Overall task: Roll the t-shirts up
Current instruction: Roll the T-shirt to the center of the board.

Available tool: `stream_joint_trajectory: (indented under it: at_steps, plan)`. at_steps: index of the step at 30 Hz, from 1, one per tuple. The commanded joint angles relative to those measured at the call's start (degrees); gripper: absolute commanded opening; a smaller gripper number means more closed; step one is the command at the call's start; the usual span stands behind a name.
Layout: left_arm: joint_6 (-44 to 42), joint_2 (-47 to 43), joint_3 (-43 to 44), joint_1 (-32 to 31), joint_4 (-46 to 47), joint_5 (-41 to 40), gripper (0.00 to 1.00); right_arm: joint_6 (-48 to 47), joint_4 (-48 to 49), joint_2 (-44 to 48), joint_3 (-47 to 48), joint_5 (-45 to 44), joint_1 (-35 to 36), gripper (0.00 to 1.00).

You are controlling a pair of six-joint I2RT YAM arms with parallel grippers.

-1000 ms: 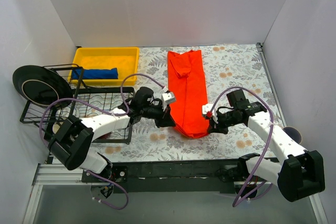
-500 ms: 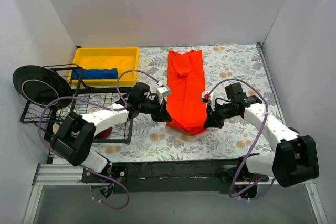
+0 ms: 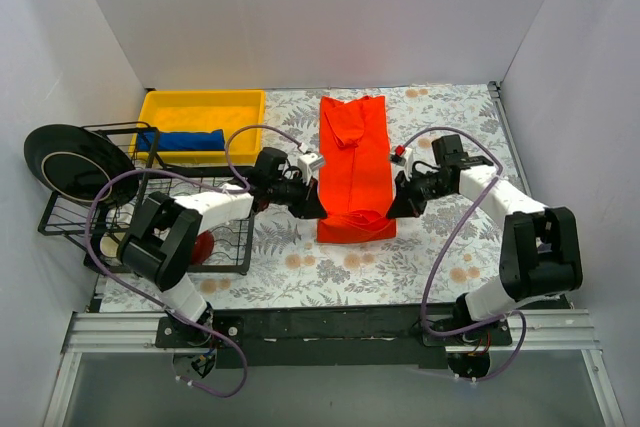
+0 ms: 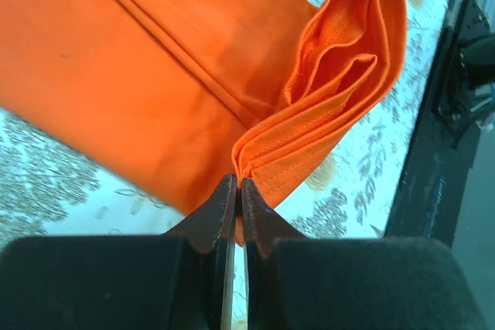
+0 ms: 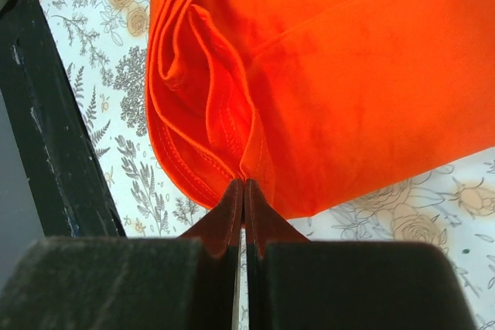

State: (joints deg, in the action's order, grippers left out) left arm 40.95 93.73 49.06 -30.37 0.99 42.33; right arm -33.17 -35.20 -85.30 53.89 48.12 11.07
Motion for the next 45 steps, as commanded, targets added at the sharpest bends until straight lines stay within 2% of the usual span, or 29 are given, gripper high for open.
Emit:
stream_joint_trajectory:
  at_steps: [1, 10, 18, 19, 20, 22, 23, 24, 26, 27, 31, 34, 37, 42, 45]
  plan:
    - [-0.3, 2.0, 4.1, 1.4, 1.3, -2.6, 0.0, 0.0, 1.2, -4.2, 4.4, 1.9, -0.7, 0.01]
    - [-1.5, 5.7, 6.9, 2.8, 0.1, -3.0, 0.0, -1.5, 1.6, -11.3, 9.1, 0.8, -1.0, 0.01]
    - [-2.0, 6.1, 6.8, 2.9, 0.0, -4.1, 0.0, 0.2, 4.3, -13.8, 10.5, -1.1, -1.0, 0.01]
    - [-2.1, 5.9, 6.9, 2.9, -0.3, -5.1, 0.0, 1.7, 5.0, -13.8, 10.7, -1.8, -1.0, 0.04]
    - [-2.2, 5.7, 7.5, 2.9, -0.6, -5.6, 0.0, 2.6, 6.3, -13.7, 10.9, -2.4, -1.1, 0.16]
    - [-2.4, 5.0, 8.0, 3.0, -2.5, -7.2, 0.03, 5.2, 7.2, -13.1, 12.3, -4.2, -1.2, 0.26]
    - [-2.3, 3.7, 8.3, 3.1, -2.8, -8.0, 0.09, 5.9, 7.6, -12.6, 12.9, -4.7, -1.3, 0.45]
    - [-2.1, 3.0, 8.5, 3.1, -3.1, -9.3, 0.22, 6.5, 7.7, -11.6, 13.4, -5.3, -1.6, 0.49]
    - [-2.4, 1.3, 9.0, 3.3, -4.5, -11.3, 0.25, 6.9, 7.4, -10.4, 14.4, -6.5, -2.3, 0.55]
    - [-2.7, -0.5, 9.8, 3.3, -5.4, -11.6, 0.31, 6.5, 6.5, -9.1, 14.5, -7.0, -2.5, 0.56]
    - [-5.1, -4.0, 9.8, 3.3, -7.3, -10.8, 0.41, 1.2, 2.3, -5.9, 13.0, -7.7, -2.9, 0.56]
    - [-11.7, -7.2, 6.9, 3.1, -8.1, -4.9, 0.46, -2.2, 0.5, -3.2, 10.5, -6.7, -2.7, 0.56]
    - [-23.0, -10.9, 2.2, 1.6, -8.0, 1.7, 0.51, -4.4, 0.0, -0.8, 8.6, -7.3, -1.5, 0.56]
    - [-45.4, -12.3, -1.0, -2.6, -10.5, 1.7, 0.56, -6.3, 1.1, 2.8, 6.7, -9.4, -0.1, 0.55]
    - [-53.3, -10.8, -1.6, -5.0, -11.3, 1.2, 0.56, -5.7, 1.1, 3.0, 6.2, -10.4, -0.1, 0.55]
